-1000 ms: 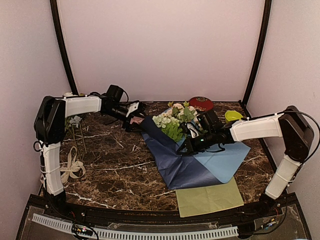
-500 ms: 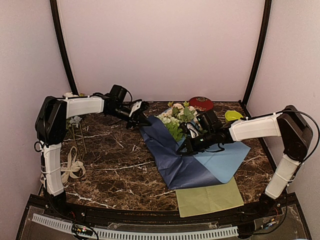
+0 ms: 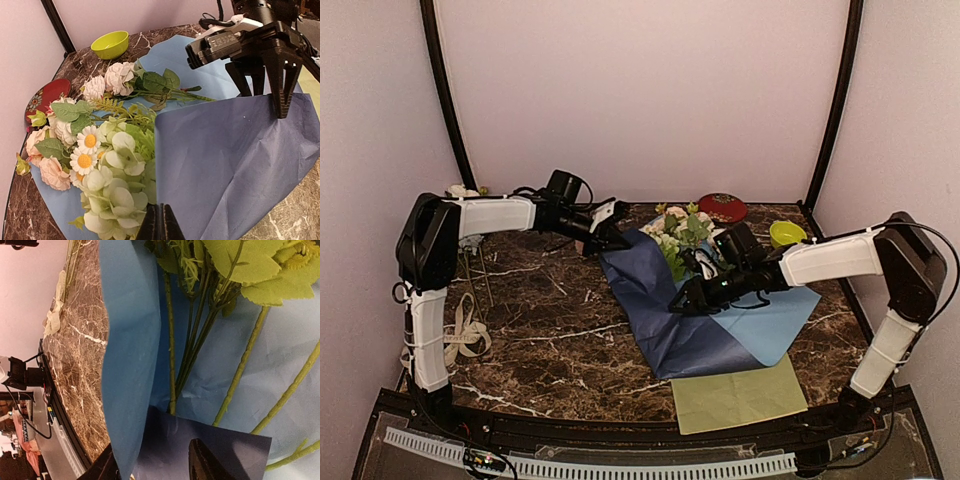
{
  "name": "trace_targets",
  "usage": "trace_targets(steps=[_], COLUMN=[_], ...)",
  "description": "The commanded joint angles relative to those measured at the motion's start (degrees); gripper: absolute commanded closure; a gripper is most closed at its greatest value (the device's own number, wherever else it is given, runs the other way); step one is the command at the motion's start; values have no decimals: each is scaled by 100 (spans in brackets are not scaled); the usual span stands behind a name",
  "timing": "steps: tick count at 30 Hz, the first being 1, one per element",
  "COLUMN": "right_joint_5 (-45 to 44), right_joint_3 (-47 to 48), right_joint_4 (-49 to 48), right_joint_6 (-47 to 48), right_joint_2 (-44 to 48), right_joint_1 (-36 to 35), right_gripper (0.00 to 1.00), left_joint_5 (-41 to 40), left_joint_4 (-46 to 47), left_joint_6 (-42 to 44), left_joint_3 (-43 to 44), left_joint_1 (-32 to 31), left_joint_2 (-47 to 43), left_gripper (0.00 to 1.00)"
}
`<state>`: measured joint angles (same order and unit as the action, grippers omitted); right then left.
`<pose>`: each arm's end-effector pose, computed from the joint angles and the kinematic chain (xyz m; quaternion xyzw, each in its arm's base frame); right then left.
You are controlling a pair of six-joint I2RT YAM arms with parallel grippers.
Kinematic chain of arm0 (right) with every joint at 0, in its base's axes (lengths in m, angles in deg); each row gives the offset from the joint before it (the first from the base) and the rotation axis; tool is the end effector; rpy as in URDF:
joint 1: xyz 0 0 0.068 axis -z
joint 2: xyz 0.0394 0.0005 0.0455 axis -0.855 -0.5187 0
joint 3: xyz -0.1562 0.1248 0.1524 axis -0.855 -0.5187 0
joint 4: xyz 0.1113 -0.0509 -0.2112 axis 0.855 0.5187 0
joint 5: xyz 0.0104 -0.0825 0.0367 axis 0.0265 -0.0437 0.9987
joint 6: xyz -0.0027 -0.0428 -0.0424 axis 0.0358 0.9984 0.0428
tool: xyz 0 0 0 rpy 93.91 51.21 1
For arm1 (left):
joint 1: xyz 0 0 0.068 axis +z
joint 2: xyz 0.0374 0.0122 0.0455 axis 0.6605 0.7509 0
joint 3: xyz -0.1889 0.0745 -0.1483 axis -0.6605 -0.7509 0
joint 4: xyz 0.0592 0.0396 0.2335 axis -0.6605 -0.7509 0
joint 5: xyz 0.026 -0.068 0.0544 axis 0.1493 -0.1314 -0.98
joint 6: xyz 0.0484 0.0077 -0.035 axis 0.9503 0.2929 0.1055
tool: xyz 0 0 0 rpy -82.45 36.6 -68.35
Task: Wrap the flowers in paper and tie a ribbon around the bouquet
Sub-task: Fold the one-fourth-folded wrapping paper at the center of the board.
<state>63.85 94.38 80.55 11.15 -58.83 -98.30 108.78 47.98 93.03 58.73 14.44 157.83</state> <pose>0.2429 0.2300 0.1566 -0.1756 0.8881 0.3987 0.1468 0.3832 -0.2332 0.2028 0.6495 0.5288 -0.3051 0.4533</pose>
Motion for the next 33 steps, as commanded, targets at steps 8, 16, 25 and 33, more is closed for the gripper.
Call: trace_targets(steps=[8,16,25,33], right_joint_5=[-831,-1355,-1469,-1457], right_joint_3=[-145,23,23,-122], right_joint_4=[173,447,419,470], right_joint_6=[-510,-709,-862,-940], right_joint_2=[618,523,419,475], right_joint_1=[-560,-1071,-1247,-1275], right_gripper=[39,29,31,83], left_joint_5=[-518,-698,-982,-1084], left_joint_4=[352,454,460,412], left_joint_6=[-349,-476,-490,-419], left_joint_3=[89,183,293,385], left_joint_1=[-85,-106,-129,-126], left_joint_2=[166,289,365,366], left_gripper=[100,100,100,100])
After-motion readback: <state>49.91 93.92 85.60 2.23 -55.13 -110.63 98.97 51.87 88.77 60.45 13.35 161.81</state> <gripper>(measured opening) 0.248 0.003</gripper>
